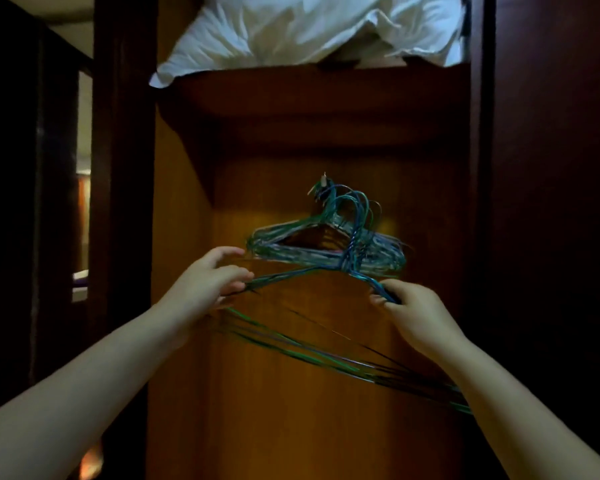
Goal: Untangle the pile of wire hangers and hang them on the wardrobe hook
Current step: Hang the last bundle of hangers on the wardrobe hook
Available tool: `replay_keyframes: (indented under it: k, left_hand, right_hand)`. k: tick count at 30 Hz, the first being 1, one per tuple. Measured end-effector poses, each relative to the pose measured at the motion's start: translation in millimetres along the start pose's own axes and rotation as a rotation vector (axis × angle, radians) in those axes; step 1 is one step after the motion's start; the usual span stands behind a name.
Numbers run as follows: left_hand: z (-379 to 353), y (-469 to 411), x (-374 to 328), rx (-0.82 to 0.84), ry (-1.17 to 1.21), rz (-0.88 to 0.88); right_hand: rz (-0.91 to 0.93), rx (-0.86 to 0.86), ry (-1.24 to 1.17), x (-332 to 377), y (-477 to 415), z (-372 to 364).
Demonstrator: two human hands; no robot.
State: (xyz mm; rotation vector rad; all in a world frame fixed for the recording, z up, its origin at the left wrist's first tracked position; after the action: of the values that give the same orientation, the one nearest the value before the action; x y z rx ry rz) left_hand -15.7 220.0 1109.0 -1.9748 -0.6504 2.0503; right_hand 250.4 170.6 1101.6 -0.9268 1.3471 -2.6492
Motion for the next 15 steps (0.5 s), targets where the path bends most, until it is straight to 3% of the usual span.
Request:
replay_keyframes:
  k: [4,8,13,15]
  left_hand:
    - [-1,-69,-28,-0.071,-0.205,-0.363]
    - [-24,-128,-35,-0.086,-0.348,-0.616]
    - [-72,-189,-19,0.035,-0.645,-0.734]
    - [-87,-209,-19,-0.005,-0.717,-0.773]
  right_hand:
    - [-0.044,0.008,-0.02,5,-51,-23]
    - [-0.099,-0.024,0.003,-4,-97,-39]
    - [-0.126,-0.108,-0.004,-19,-153,-49]
    - [-0.128,-0.139,-0.025,-29,-175,-52]
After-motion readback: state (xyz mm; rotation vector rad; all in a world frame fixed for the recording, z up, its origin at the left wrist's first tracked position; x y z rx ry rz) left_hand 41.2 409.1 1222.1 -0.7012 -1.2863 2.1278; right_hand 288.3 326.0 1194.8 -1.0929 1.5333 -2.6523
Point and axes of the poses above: each hand's wrist, its own y-axis away from the middle knuckle, its own z-axis out of the back of the hand, x = y × z, the point moved 8 cm from there along -y, towards the middle knuckle, and after that the axes turned 14 degrees about -x, right-handed, at the moved point
